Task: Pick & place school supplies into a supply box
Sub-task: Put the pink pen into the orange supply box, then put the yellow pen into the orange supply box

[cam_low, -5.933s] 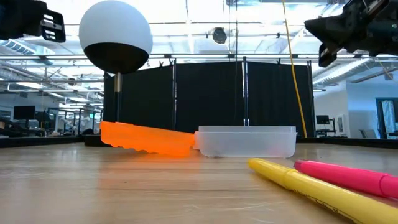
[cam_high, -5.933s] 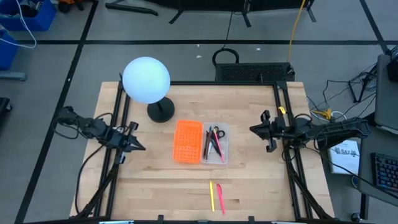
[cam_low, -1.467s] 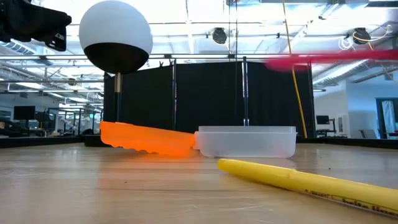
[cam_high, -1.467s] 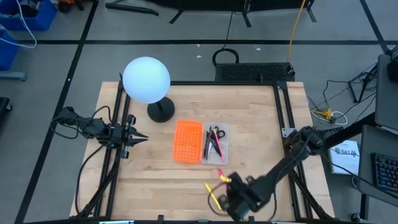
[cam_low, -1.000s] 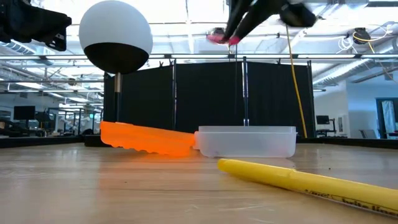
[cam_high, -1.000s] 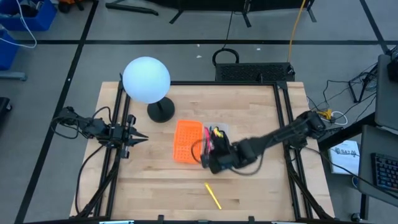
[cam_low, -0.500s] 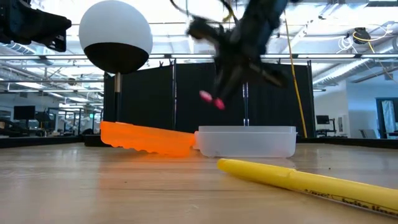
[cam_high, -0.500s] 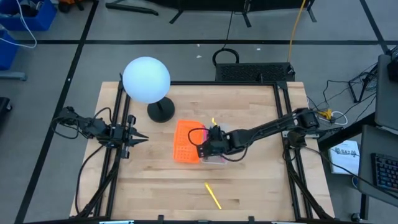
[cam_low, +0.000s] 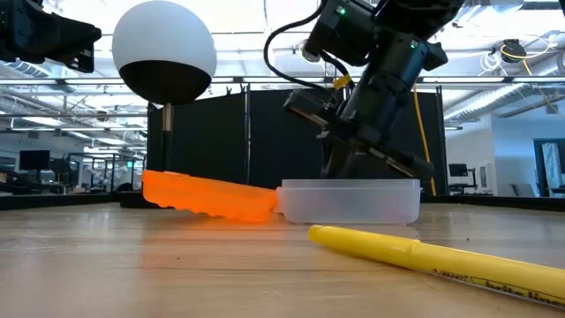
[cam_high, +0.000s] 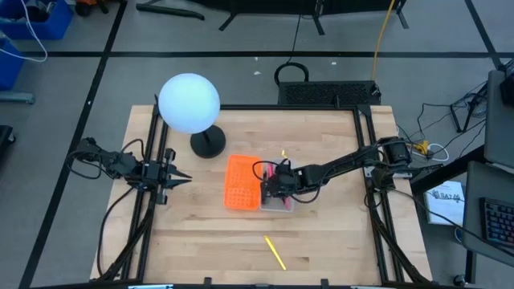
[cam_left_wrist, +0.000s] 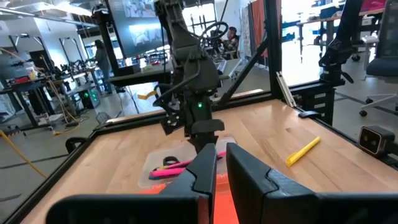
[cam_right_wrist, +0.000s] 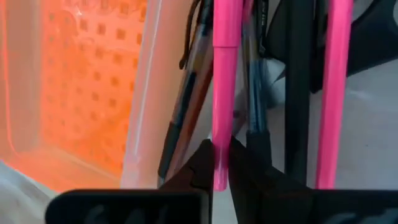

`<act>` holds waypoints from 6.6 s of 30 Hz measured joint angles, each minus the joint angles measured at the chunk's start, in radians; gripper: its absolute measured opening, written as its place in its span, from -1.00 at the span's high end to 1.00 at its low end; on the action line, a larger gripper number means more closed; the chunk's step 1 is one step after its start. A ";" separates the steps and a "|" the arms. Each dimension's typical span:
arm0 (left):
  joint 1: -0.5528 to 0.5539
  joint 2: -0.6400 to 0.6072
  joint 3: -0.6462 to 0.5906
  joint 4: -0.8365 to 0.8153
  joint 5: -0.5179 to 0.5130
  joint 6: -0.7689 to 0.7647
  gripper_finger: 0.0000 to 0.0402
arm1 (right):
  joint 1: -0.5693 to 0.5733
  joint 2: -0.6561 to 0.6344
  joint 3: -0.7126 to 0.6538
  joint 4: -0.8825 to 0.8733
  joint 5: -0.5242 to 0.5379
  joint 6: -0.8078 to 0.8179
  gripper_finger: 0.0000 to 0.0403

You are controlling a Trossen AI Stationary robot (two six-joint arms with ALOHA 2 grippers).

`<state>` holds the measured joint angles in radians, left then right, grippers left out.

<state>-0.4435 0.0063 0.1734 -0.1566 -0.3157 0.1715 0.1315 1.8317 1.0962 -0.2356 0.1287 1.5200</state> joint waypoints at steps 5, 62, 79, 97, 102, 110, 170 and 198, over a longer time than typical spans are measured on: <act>0.000 0.000 0.000 -0.003 0.000 -0.001 0.77 | -0.001 0.000 -0.001 0.001 -0.002 -0.014 0.80; 0.000 0.000 0.000 -0.007 -0.011 -0.044 0.77 | 0.203 -1.010 -0.661 0.399 0.285 -1.459 0.99; 0.000 0.034 0.000 -0.165 -0.536 -0.532 0.77 | 0.201 -1.324 -0.906 0.485 0.070 -1.582 1.00; 0.000 0.847 0.086 0.395 -0.355 -0.631 0.96 | 0.201 -1.406 -0.960 0.521 -0.035 -1.671 1.00; 0.000 1.107 0.285 0.360 -0.261 -0.633 0.97 | 0.201 -1.493 -0.960 0.479 -0.082 -1.664 1.00; -0.005 1.415 0.648 0.312 -0.089 -0.526 0.97 | 0.201 -1.542 -0.960 0.451 -0.093 -1.620 1.00; -0.043 2.456 1.892 -0.487 0.291 0.061 -0.02 | 0.196 -1.509 -0.988 0.514 -0.204 -1.449 1.00; -0.034 2.465 1.911 -0.611 0.297 0.130 0.91 | 0.196 -1.506 -1.007 0.516 -0.156 -1.417 1.00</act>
<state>-0.4775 2.4710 2.0845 -0.7674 -0.0188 0.3013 0.3279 0.3252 0.0895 0.2808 -0.0277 0.1029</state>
